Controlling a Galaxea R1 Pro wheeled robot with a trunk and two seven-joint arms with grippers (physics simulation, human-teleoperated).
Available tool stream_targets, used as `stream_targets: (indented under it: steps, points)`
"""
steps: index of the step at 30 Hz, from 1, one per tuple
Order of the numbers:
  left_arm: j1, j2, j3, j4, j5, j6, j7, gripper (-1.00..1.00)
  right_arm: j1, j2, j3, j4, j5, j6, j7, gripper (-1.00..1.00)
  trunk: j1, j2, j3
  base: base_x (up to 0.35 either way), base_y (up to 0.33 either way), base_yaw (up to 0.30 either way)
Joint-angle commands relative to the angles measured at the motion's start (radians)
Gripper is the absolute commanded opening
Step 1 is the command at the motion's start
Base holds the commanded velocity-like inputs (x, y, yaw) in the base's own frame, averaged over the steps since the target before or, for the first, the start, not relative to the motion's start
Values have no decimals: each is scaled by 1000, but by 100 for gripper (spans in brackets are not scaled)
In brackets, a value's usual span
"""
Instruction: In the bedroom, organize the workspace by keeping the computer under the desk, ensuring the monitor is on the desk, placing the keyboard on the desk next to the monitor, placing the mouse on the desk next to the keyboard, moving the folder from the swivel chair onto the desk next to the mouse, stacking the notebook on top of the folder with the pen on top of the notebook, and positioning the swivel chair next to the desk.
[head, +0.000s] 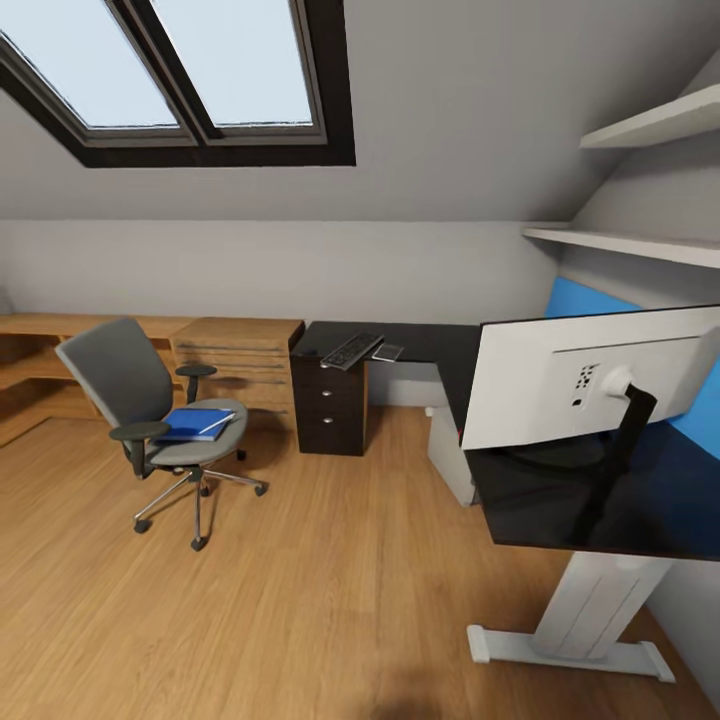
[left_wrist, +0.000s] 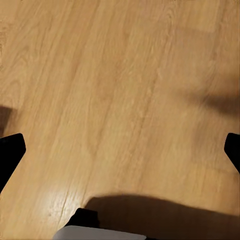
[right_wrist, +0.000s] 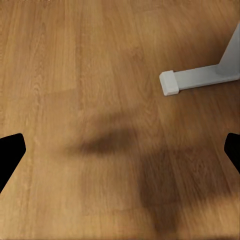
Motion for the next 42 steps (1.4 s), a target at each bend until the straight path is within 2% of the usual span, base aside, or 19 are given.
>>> stream_targets:
  steps: [1, 8, 18, 19, 24, 30, 33, 34, 36, 42]
  points:
    - [-1, 1, -5, -1, 10, -6, 6, 100, -1, -1, 8, 0, -5, -4, -9, 100, -4, 7, 2, 0, 0, 0]
    - [-1, 1, -2, -3, 9, -38, 7, 100, -1, -2, 8, -2, -5, -4, -9, 100, -31, 56, 24, 0, 0, -70]
    - [-1, 5, 2, -13, 10, -130, 5, 100, -1, -1, 9, -1, -4, -6, -11, 100, -69, 126, 56, 0, 0, -140]
    - [-1, 4, 17, -14, 10, -139, 6, 100, -1, -1, 10, 0, -4, -5, -11, 100, -73, 133, 59, 0, 0, -8]
    - [-1, 4, 37, -14, 11, -144, 8, 100, -1, -1, 10, 0, -4, -5, -11, 100, -92, 168, 74, -40, -6, -4]
    - [-1, 4, 39, -14, 12, -144, 11, 100, -1, -1, 10, 0, -4, -6, -11, 100, -115, 210, 93, -264, -135, 0]
    - [-1, 4, 39, -14, 12, -144, 24, 100, -1, -1, 10, 0, -4, -5, -11, 100, -127, 231, 103, -257, -219, 0]
    - [-1, 3, 38, -14, 11, -144, 58, 100, -1, -1, 10, 0, -5, -4, -11, 100, -130, 238, 106, -250, -235, 0]
    - [-1, 3, 37, -14, 11, -144, 72, 100, -1, -1, 10, 0, -5, -4, -12, 100, -138, 252, 112, -249, -237, 0]
    - [-1, 3, 37, -14, 11, -144, 84, 100, -1, -1, 9, -1, -4, -6, -12, 100, -161, 294, 131, -234, -231, 0]
